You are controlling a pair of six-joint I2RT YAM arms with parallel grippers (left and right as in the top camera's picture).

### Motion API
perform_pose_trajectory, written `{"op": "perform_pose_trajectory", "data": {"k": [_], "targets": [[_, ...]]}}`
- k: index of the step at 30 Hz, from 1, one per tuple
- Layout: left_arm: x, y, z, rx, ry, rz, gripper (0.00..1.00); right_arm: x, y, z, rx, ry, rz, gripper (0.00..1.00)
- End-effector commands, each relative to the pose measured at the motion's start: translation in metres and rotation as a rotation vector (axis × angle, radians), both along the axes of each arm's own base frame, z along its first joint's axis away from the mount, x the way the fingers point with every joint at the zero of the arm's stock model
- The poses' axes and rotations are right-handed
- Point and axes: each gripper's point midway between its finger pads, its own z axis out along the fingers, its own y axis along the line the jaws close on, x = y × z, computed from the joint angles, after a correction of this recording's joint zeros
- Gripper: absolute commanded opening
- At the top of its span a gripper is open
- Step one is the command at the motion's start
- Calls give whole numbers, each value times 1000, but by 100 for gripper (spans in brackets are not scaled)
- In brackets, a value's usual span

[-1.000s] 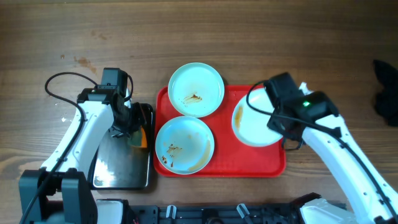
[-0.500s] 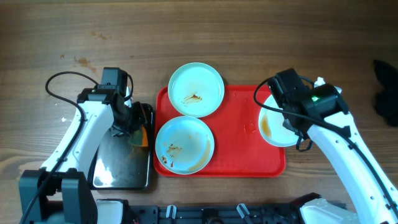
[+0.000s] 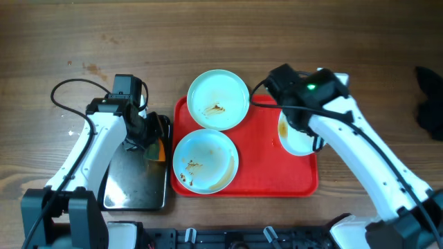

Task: Clean dirty plates on tray and stack at the side
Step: 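Carry the held white plate right off the red tray with the right gripper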

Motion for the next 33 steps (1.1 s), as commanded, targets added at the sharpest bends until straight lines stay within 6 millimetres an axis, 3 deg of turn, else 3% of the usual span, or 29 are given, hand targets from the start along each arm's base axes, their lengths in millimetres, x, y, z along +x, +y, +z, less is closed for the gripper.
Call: {"op": "perform_pose_trajectory", "data": {"k": [1, 9, 17, 21, 25, 28, 33], "targets": [[1, -1, 3, -11, -19, -16, 4, 18, -4, 5, -136, -14, 51, 5], [4, -1, 3, -12, -33, -15, 4, 35, -5, -10, -270, 45, 87, 5], [8, -1, 4, -12, -49, -15, 4, 50, -8, 5, -377, -33, 131, 5], [10, -1, 4, -13, -58, -15, 4, 61, 2, 18, -447, -96, 197, 5], [11, -1, 4, -13, -60, -16, 4, 69, 30, 20, -473, -111, 322, 5], [11, -1, 4, -13, -60, -16, 4, 67, 51, 10, -392, -148, 335, 5], [10, -1, 4, -12, -55, -16, 4, 56, 55, -26, -86, -192, 95, 5]]}}
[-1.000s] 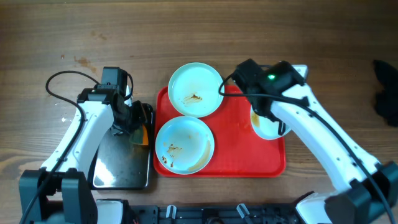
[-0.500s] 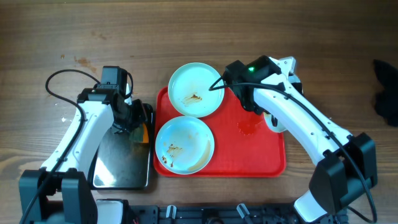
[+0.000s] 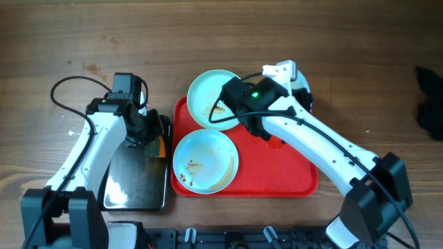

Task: Clean dirty plates on tray and stack at the side
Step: 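Carry the held white plate right off the red tray with the right gripper, then set the plate down on the table right of the tray and release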

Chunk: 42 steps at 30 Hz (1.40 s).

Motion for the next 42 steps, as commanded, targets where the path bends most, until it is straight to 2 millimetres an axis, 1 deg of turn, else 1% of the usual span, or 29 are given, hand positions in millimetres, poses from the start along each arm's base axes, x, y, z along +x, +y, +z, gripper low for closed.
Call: {"op": "perform_pose_trajectory", "data": {"k": [1, 3, 4, 5, 6, 7, 8, 9, 12, 15, 18, 20, 23, 26, 28, 29, 32, 37, 41, 42], "targets": [[-2, 0, 3, -9, -7, -13, 4, 2, 1, -27, 283, -35, -189, 5], [-3, 0, 2, -9, -3, -13, 4, 7, -10, -30, 348, -41, -246, 5], [-3, 0, 2, -9, -2, -13, 4, 9, -21, -31, 389, -45, -296, 5], [-3, 0, 2, -9, -3, -13, 5, 12, -38, -31, 447, -48, -360, 5], [-3, 0, 2, -9, -3, -13, 5, 14, -51, -31, 479, -45, -392, 5], [-3, 0, 2, -9, -3, -13, 5, 15, -61, -30, 500, -47, -418, 4], [-3, 0, 2, -9, -3, -13, 5, 15, -75, -29, 522, -54, -460, 5], [-3, 0, 2, -9, -2, -13, 5, 14, -94, -28, 555, -64, -519, 5], [-4, 0, 2, -9, 1, -12, 5, 8, -146, -28, 627, -83, -652, 5], [-5, 0, 2, -9, 6, -12, 5, -4, -190, -32, 679, -99, -776, 5], [-5, 0, 2, -8, 9, -12, 5, -14, -225, -34, 701, -120, -846, 5], [-6, 0, 2, -8, 9, -12, 5, -23, -242, -38, 702, -133, -896, 5], [-6, 0, 2, -8, 9, -12, 5, -38, -252, -54, 715, -112, -949, 5], [-6, 0, 2, -8, 12, -12, 5, -64, -262, -87, 722, -80, -1038, 4], [-7, 0, 2, -8, 17, -12, 5, -79, -264, -102, 723, -66, -1091, 5], [-8, 0, 2, -8, 17, -12, 5, -88, -264, -113, 729, -53, -1113, 5], [-9, 0, 1, -8, 25, -12, 5, -106, -263, -134, 740, -36, -1170, 4], [-11, 1, 1, -3, 32, -12, 5, -124, -268, -146, 742, -37, -1234, 4], [-11, 1, 1, -3, 32, -12, 6, -132, -270, -147, 743, -44, -1275, 4], [-11, 1, 1, -3, 32, -12, 7, -132, -270, -147, 743, -43, -1276, 14]]}}
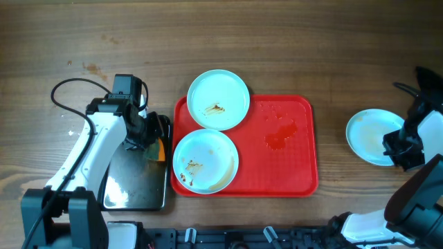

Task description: Clean dirty plates on tray and stack at the side

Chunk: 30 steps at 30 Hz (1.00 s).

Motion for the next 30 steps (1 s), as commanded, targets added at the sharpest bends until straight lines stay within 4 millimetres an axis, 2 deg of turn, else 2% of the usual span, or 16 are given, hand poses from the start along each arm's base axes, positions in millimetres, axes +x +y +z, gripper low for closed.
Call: {"op": "perform_pose_trajectory", "data": {"k": [1, 2, 5, 6, 7, 9, 12, 15, 18, 19, 22, 24, 27, 30], "targets": [[-1, 0, 2, -7, -10, -12, 9, -5, 0, 2, -9, 4, -25, 33], [-1, 0, 2, -7, -10, -12, 9, -5, 1, 2, -4, 2, -25, 50], [-1, 0, 2, -7, -10, -12, 9, -5, 4, 1, 10, 0, -25, 54], [-1, 0, 2, -7, -10, -12, 9, -2, 6, 0, 28, -11, -14, 40], [-1, 0, 2, -7, -10, -12, 8, 3, 8, 1, 47, -26, 11, 4], [0, 0, 3, -7, -14, -12, 7, 15, 7, 10, 66, -63, 41, 4], [2, 1, 3, -5, -21, -12, 4, 50, 12, 28, 129, -172, 172, 4], [5, 6, 3, 27, -36, -6, 4, 87, 31, 52, 149, -270, 346, 4], [11, 14, 6, 29, -62, 23, 4, 126, 73, 82, 161, -359, 560, 4], [12, 18, 9, 25, -74, 39, 4, 133, 89, 91, 159, -371, 614, 4], [12, 20, 19, -40, -99, 70, 4, 144, 137, 106, 172, -401, 759, 4], [-7, 24, 18, -49, -28, 82, 4, 148, 181, 113, 222, -439, 857, 4], [-25, 23, 12, -41, 44, 72, 4, 148, 210, 119, 239, -463, 905, 4], [-45, 22, 2, -39, 114, 75, 4, 144, 226, 120, 254, -453, 947, 4]]}}
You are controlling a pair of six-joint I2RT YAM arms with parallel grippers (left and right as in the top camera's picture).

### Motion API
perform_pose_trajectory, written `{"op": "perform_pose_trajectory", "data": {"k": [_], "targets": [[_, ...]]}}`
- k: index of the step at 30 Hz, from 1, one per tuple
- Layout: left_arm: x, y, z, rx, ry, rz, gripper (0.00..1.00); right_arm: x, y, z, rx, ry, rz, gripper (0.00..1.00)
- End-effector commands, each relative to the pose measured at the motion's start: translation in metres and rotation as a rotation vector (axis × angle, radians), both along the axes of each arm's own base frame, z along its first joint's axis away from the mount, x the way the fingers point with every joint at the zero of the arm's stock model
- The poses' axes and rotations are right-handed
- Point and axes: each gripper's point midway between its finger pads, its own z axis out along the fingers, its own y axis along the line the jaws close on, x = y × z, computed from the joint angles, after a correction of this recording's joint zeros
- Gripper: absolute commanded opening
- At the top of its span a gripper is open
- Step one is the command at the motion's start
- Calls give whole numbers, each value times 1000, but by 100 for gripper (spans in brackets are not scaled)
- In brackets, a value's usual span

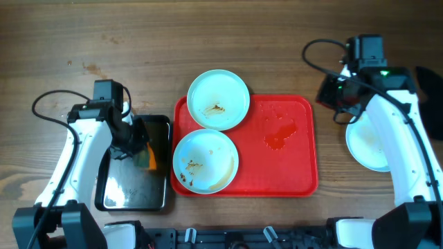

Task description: Clean dirty plates on tray and stack at the side

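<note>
Two dirty pale-blue plates sit on the red tray (294, 176): one at its back left (219, 99), one at its front left (205, 161), both with brown smears. A third plate (365, 146) lies on the table right of the tray, partly under my right arm. My right gripper (331, 93) hovers past the tray's back right corner, apart from that plate; its jaws are too dark to read. My left gripper (138, 152) is over the black pan (131, 190), shut on an orange sponge (147, 162).
A red stain (277, 137) marks the right half of the tray. A dark cloth (430, 83) lies at the table's far right edge. Cables trail behind both arms. Bare wood runs along the back.
My right gripper has left the third plate's right edge and now sits behind and left of it, near the tray's back corner. My left gripper and sponge shifted left and forward over the pan.
My right gripper first held the third plate at the tray's right edge. Then the arm lay across the tray, the plate hidden. Then the plate was on the table at the right with the gripper at its rim. Now it lies there alone.
</note>
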Motion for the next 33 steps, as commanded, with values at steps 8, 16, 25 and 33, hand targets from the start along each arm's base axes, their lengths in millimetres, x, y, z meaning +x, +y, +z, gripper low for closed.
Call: {"op": "perform_pose_trajectory", "data": {"k": [8, 16, 25, 33], "targets": [[-27, 5, -25, 33, 72, 31, 100, -6, 26, 13, 20, -16, 70, 4], [-26, -4, -24, -9, 58, -27, 84, -6, 26, 13, 5, -17, 115, 4], [-28, -54, 15, -115, -55, -152, 68, -9, 26, 12, 2, -6, 122, 4], [-60, -45, -3, -55, 77, -44, 64, -17, 25, 9, -6, 28, 142, 4]]}}
